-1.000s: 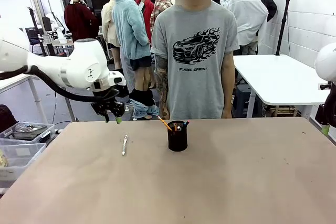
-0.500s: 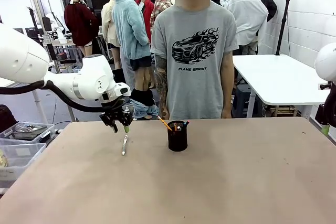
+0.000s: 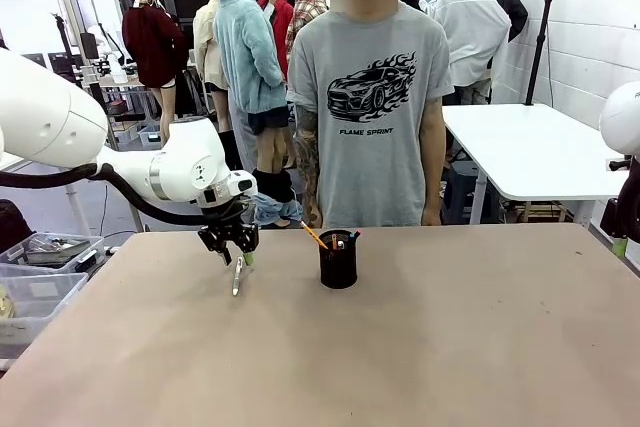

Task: Place the pens into the pen holder.
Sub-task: Pick up a writing instrument from the table and place it into the Pen holder.

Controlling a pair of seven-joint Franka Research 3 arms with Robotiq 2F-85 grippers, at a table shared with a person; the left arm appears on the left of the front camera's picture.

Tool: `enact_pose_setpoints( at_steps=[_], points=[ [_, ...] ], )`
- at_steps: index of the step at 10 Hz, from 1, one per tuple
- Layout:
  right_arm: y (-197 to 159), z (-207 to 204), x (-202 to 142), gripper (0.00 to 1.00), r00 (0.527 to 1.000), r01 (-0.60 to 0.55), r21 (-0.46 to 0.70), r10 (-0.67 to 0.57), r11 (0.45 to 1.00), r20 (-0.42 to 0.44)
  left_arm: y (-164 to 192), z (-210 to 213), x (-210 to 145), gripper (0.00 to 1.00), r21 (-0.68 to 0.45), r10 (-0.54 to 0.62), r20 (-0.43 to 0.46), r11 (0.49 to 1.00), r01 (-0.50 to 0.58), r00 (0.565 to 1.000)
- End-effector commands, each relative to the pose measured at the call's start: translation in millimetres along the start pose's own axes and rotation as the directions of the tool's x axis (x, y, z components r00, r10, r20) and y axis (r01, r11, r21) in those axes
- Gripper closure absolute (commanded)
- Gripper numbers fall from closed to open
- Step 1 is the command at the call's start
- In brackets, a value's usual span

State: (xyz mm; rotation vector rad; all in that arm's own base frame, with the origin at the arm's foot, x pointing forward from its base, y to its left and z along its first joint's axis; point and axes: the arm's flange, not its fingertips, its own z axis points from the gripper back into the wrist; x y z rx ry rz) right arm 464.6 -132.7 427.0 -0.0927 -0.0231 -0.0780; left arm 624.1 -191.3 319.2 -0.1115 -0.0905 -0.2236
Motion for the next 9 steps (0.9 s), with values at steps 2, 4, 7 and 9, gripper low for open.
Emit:
enact_pose_setpoints(
  at_steps=[2,4,7,9],
  points=[
    [1,1,0,0.00,1.000,0.013,-0.004,-0.013,1.000,-0.008,2,-14,-5,0.43,0.030,0.024,-0.006,0.999,-0.024,1.000],
    [1,1,0,0.00,1.000,0.013,-0.004,-0.013,1.000,-0.008,0,-22,-8,0.43,0.049,0.016,-0.026,0.999,-0.015,1.000],
    [1,1,0,0.00,1.000,0.013,-0.004,-0.013,1.000,-0.008,-4,-24,-11,0.75,0.062,-0.011,-0.030,0.998,0.013,0.999],
    [1,1,0,0.00,1.000,0.013,-0.004,-0.013,1.000,-0.008,-10,-23,-13,1.00,0.080,-0.022,-0.053,0.996,0.026,0.998]
  ],
)
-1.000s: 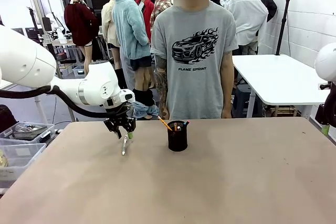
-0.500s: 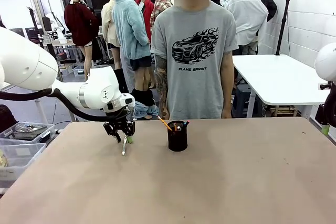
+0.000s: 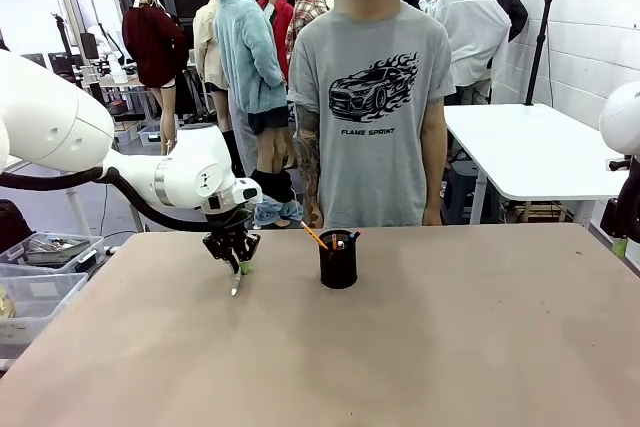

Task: Place the pens into the pen holder.
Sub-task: Pick up a writing instrument from the table and place it into the Pen holder.

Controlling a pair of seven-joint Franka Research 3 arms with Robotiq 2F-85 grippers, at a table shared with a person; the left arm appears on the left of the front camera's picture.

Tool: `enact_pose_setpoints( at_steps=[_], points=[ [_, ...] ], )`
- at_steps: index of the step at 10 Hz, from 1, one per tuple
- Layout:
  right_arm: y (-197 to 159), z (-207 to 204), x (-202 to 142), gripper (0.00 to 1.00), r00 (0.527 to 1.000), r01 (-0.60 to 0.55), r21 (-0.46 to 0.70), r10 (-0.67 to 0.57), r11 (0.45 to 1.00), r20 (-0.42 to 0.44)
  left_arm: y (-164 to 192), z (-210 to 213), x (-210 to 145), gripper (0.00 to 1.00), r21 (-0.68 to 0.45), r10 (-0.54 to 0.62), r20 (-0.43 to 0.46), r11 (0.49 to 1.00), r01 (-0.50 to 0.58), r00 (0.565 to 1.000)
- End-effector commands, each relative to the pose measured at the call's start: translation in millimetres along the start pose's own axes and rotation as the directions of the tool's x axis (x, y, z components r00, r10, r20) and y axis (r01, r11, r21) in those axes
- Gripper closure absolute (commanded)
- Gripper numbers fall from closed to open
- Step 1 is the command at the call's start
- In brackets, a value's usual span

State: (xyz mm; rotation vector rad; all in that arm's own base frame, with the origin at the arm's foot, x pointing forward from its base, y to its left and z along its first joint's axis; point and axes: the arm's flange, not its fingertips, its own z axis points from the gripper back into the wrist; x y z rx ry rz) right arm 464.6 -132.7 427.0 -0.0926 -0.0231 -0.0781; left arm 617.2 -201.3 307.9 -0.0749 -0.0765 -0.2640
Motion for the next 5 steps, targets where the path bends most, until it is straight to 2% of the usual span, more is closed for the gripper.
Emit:
enact_pose_setpoints(
  at_steps=[1,4,5],
  points=[
    [0.8,1.3,-0.3,0.00,1.000,0.013,-0.004,-0.013,1.000,-0.008,-1.6,-9.7,-7.5,1.00,0.056,0.011,-0.042,0.998,-0.009,0.999],
    [0.8,1.3,-0.3,0.00,1.000,0.013,-0.004,-0.013,1.000,-0.008,-3.8,-6.8,-8.9,1.00,0.097,-0.021,-0.091,0.995,0.030,0.996],
    [0.8,1.3,-0.3,0.00,1.000,0.013,-0.004,-0.013,1.000,-0.008,-2.7,-8.0,-10.3,1.00,0.062,-0.043,-0.110,0.997,0.050,0.993]
  ],
)
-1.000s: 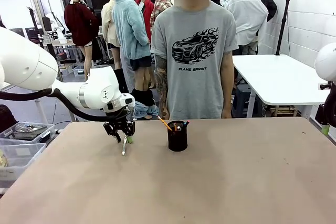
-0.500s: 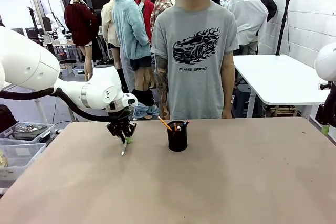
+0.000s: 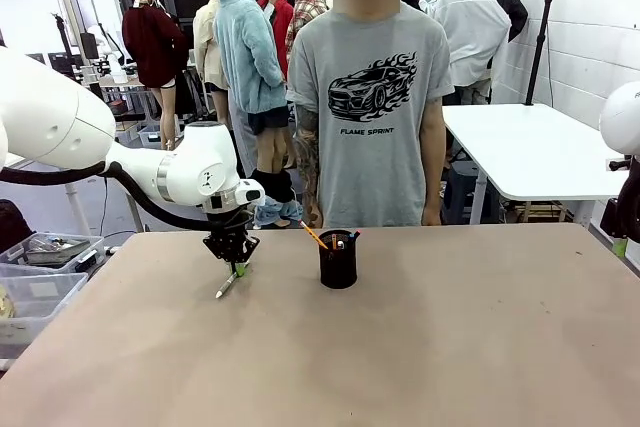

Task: Place the pens into the pen holder.
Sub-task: Pick up a writing instrument from the table and place it into the Pen holder.

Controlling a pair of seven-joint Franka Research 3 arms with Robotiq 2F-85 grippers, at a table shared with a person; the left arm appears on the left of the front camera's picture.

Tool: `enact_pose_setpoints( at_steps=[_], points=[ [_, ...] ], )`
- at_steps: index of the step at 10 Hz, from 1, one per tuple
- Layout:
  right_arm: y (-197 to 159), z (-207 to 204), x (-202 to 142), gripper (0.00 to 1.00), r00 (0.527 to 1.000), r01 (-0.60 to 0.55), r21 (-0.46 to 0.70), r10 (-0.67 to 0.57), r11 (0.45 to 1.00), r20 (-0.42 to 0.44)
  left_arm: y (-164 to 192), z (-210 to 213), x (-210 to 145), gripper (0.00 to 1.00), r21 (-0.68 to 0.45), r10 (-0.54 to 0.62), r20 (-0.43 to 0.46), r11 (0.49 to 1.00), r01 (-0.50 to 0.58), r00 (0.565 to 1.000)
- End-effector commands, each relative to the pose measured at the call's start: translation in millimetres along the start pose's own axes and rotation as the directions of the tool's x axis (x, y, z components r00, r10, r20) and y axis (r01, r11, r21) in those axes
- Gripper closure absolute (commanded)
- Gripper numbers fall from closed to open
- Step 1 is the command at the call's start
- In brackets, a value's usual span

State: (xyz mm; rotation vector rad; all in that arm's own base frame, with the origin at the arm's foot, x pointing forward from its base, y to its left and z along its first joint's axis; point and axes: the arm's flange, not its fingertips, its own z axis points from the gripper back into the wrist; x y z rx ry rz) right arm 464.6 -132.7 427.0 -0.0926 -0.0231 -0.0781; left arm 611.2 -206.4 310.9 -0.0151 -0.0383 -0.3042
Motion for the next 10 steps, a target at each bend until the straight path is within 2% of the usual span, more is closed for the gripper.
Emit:
enact_pose_setpoints(
  at_steps=[1,2,4,5,7,9,10],
  points=[
    [1,1,0,0.00,1.000,0.013,-0.004,-0.013,1.000,-0.008,6,-2,-8,1.00,-0.087,-0.039,-0.041,0.996,0.035,0.998],
    [1,1,0,0.00,1.000,0.013,-0.004,-0.013,1.000,-0.008,10,16,-11,1.00,-0.204,-0.105,0.016,0.973,0.106,0.994],
    [1,1,0,0.00,1.000,0.013,-0.004,-0.013,1.000,-0.008,33,61,-19,1.00,-0.349,-0.161,0.244,0.906,0.242,0.956],
    [1,1,0,0.00,1.000,0.013,-0.004,-0.013,1.000,-0.008,43,78,-21,1.00,-0.440,-0.191,0.362,0.828,0.348,0.912],
    [1,1,0,0.00,1.000,0.013,-0.004,-0.013,1.000,-0.008,54,107,-29,1.00,-0.511,-0.204,0.590,0.654,0.557,0.781],
    [1,1,0,0.00,1.000,0.013,-0.004,-0.013,1.000,-0.008,51,125,-26,1.00,-0.494,-0.145,0.764,0.496,0.714,0.629],
    [1,1,0,0.00,1.000,0.013,-0.004,-0.013,1.000,-0.008,47,125,-19,1.00,-0.444,-0.114,0.838,0.428,0.787,0.534]
  ],
)
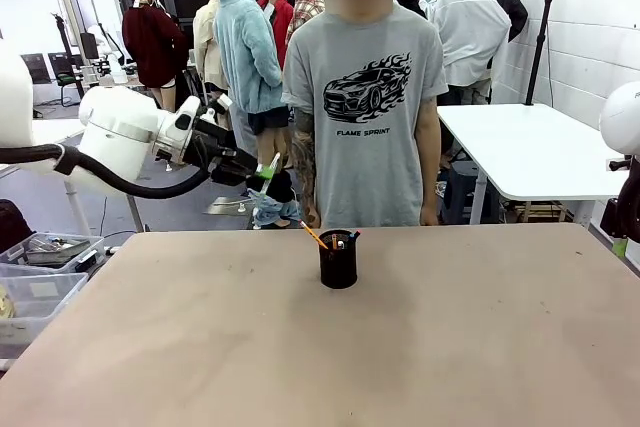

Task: Place the pens into the pen holder.
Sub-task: Pick up a writing instrument from the table and place it into the Pen holder.

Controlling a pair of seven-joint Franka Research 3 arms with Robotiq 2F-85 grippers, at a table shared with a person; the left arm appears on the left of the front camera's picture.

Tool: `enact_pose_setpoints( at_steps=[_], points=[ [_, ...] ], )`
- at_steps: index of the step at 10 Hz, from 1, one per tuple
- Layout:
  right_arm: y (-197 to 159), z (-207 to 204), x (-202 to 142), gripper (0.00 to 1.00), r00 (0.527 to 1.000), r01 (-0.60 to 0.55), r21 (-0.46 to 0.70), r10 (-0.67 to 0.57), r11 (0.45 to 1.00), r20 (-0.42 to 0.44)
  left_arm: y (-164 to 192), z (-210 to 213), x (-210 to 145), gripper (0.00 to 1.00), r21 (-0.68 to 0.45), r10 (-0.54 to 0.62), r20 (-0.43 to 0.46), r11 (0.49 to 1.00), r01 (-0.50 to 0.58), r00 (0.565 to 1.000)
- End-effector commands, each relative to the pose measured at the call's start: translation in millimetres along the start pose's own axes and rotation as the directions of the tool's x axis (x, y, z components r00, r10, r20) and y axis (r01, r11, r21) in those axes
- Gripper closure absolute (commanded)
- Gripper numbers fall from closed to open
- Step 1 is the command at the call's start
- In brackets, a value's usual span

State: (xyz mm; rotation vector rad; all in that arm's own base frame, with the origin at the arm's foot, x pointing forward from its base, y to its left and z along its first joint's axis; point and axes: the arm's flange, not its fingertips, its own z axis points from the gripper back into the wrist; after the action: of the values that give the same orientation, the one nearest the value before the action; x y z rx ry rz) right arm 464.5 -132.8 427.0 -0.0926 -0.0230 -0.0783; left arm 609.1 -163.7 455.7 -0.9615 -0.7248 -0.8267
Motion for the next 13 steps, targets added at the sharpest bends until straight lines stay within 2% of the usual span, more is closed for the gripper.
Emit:
enact_pose_setpoints(
  at_steps=[1,4,5,9,10,11,13],
  points=[
    [1,1,0,0.00,1.000,0.013,-0.004,-0.013,1.000,-0.008,9,-9,-22,1.00,-0.217,-0.089,0.105,0.970,0.110,0.990],
    [1,1,0,0.00,1.000,0.013,-0.004,-0.013,1.000,-0.008,13,-52,-19,1.00,-0.329,-0.169,0.261,0.910,0.252,0.950],
    [1,1,0,0.00,1.000,0.013,-0.004,-0.013,1.000,-0.008,12,-66,-16,1.00,-0.315,-0.203,0.333,0.897,0.312,0.921],
    [1,1,0,0.00,1.000,0.013,-0.004,-0.013,1.000,-0.008,24,-111,-17,1.00,-0.331,-0.246,0.411,0.857,0.395,0.878],
    [1,1,0,0.00,1.000,0.013,-0.004,-0.013,1.000,-0.008,28,-122,-17,1.00,-0.335,-0.236,0.416,0.858,0.389,0.878],
    [1,1,0,0.00,1.000,0.013,-0.004,-0.013,1.000,-0.008,33,-133,-20,1.00,-0.359,-0.231,0.382,0.855,0.374,0.895],
    [1,1,0,0.00,1.000,0.013,-0.004,-0.013,1.000,-0.008,31,-147,-35,1.00,-0.366,-0.262,0.366,0.842,0.397,0.893]
  ],
)
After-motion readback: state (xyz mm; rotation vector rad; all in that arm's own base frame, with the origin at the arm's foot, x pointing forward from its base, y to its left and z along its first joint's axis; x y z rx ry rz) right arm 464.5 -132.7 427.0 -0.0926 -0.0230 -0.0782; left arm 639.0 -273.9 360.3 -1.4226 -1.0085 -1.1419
